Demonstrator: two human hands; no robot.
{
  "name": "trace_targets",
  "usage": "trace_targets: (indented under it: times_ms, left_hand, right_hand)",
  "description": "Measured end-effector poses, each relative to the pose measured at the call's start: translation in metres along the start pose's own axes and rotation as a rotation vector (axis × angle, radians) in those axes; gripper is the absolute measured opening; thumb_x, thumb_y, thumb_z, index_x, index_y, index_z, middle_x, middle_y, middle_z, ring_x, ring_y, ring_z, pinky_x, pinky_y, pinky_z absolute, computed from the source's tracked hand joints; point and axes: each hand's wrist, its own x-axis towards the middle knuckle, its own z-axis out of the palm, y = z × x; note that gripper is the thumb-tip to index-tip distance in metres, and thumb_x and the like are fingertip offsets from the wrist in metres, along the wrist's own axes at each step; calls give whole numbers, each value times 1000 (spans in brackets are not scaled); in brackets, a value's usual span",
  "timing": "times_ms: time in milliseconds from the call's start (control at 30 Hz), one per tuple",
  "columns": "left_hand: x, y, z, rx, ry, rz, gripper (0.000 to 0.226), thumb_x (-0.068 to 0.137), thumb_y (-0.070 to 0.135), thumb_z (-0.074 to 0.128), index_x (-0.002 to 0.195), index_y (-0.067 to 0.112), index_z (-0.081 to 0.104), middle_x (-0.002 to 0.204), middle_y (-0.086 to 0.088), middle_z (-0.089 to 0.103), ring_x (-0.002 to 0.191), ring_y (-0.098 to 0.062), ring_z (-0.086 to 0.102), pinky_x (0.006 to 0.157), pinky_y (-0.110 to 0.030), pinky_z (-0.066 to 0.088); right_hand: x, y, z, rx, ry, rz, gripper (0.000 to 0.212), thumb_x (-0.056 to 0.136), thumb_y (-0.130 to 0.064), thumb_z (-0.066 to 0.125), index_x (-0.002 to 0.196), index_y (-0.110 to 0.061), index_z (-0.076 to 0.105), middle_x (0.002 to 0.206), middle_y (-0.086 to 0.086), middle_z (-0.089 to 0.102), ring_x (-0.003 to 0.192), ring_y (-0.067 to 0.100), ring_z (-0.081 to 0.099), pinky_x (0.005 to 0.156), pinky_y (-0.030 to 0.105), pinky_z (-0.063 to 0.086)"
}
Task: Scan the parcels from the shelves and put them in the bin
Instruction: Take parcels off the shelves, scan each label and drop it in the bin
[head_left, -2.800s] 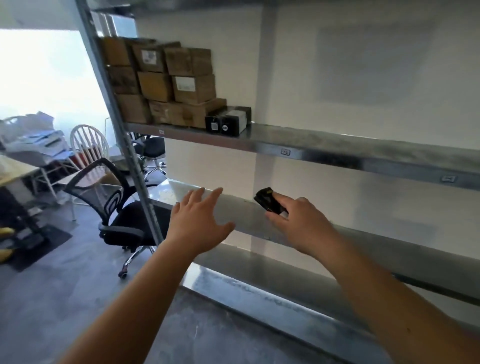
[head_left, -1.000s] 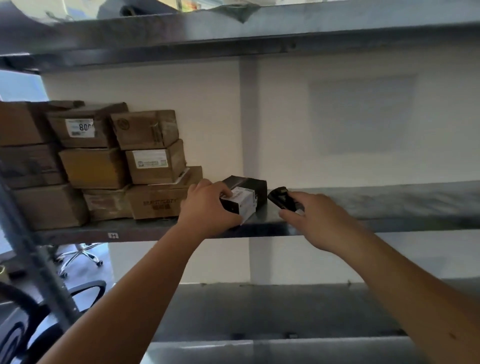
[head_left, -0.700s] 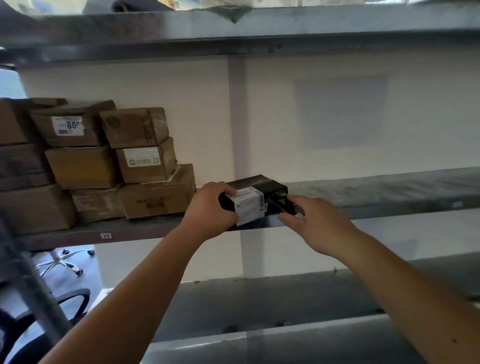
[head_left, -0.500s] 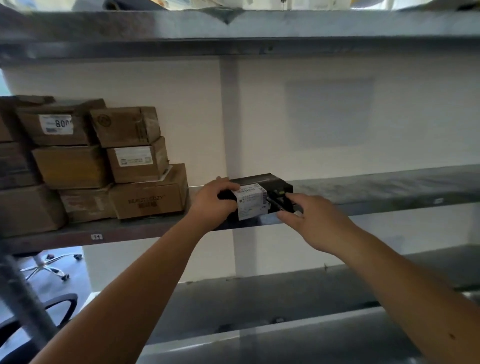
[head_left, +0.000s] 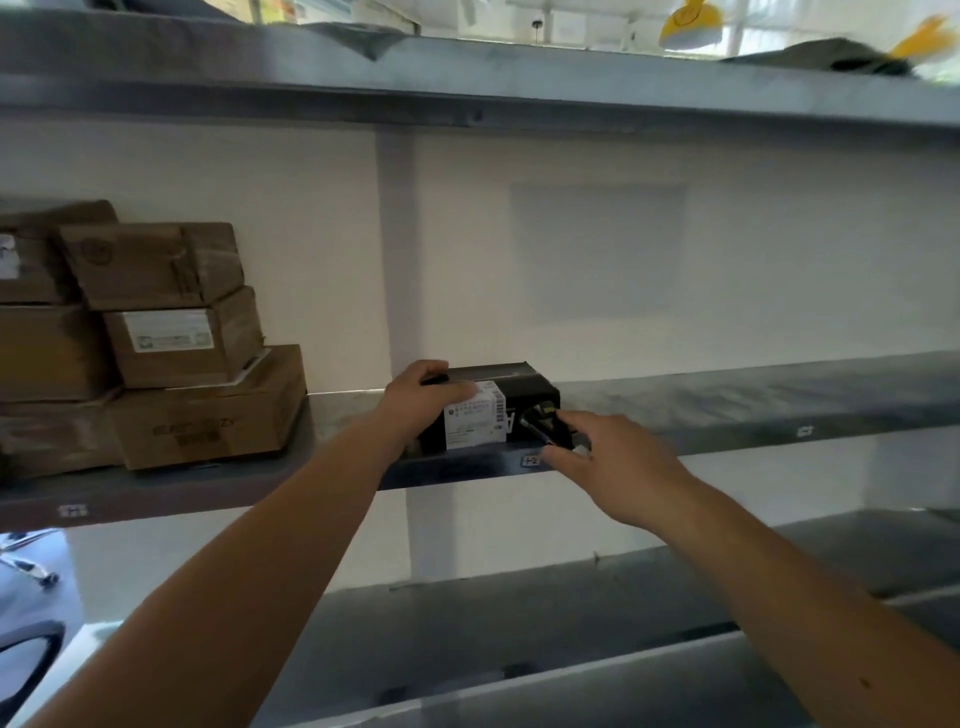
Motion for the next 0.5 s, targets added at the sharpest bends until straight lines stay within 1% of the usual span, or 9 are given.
trace_targets:
  times_ms: [67, 167, 233, 300, 333, 367, 400, 467, 500]
  left_hand:
    - [5, 0, 8, 31, -42, 9, 69, 80, 48, 88, 140, 33, 58, 137, 3, 60, 121, -22, 60, 107, -42, 52]
    - [9, -2, 14, 103, -8, 37, 81, 74, 58, 89, 143, 33, 57, 139, 1, 58, 125, -25, 58, 109, -46, 51]
    - [9, -2, 16, 114, 16, 80, 85, 70, 61, 90, 142, 32, 57, 139, 2, 58, 125, -23, 58, 106, -42, 53]
    - [5, -3, 17, 109, 32, 147, 89, 61, 65, 91, 138, 32, 61, 135, 5, 61, 121, -20, 62, 99, -38, 56]
    - [2, -4, 16, 110, 46, 186, 92, 55, 67, 92, 135, 33, 63, 132, 6, 62, 119, -18, 64, 99, -38, 58]
    - [0, -5, 16, 124, 69, 222, 94, 50, 67, 94, 133, 35, 64, 133, 6, 59, 118, -16, 64, 102, -39, 57]
    - [-1, -7, 16, 158, 96, 255, 95, 48, 67, 96, 132, 38, 63, 138, 7, 53, 120, -14, 61, 107, -38, 53]
    - [-6, -9, 15, 230, 132, 314, 100, 45, 66, 97, 135, 42, 60, 146, 8, 37, 127, -12, 54, 114, -33, 45]
    - [-8, -10, 15, 254, 143, 345, 104, 43, 67, 96, 136, 44, 58, 147, 11, 32, 128, -10, 52, 115, -31, 43]
  right_hand:
    - [3, 7, -3, 4, -8, 13, 51, 97, -65, 53, 143, -44, 52, 123, -3, 63, 100, 16, 62, 81, 36, 53]
    - [5, 18, -9, 36, -17, 5, 45, 99, -61, 54, 141, -44, 54, 123, -7, 65, 103, 12, 62, 85, 36, 54]
    - [6, 26, -15, 54, -20, 8, 46, 98, -62, 54, 140, -45, 55, 122, -9, 66, 102, 9, 62, 86, 36, 55]
    - [8, 35, -20, 51, -23, 13, 46, 98, -63, 53, 141, -46, 55, 120, -9, 66, 98, 6, 61, 79, 30, 53]
    - [9, 37, -22, 50, -22, 13, 47, 99, -62, 53, 143, -46, 54, 121, -9, 66, 95, 4, 59, 73, 25, 49]
    - [9, 38, -23, 52, -20, 17, 49, 99, -62, 54, 145, -45, 53, 122, -9, 65, 94, 1, 57, 70, 22, 44]
    - [9, 39, -24, 52, -13, 19, 51, 99, -62, 54, 147, -45, 52, 122, -9, 65, 92, 0, 56, 68, 20, 42]
    - [9, 39, -24, 38, -1, 20, 53, 98, -63, 53, 148, -45, 51, 122, -9, 64, 93, 1, 56, 70, 24, 43]
    - [8, 38, -23, 37, 2, 22, 53, 98, -63, 53, 148, -45, 51, 124, -9, 64, 96, 5, 57, 72, 26, 43]
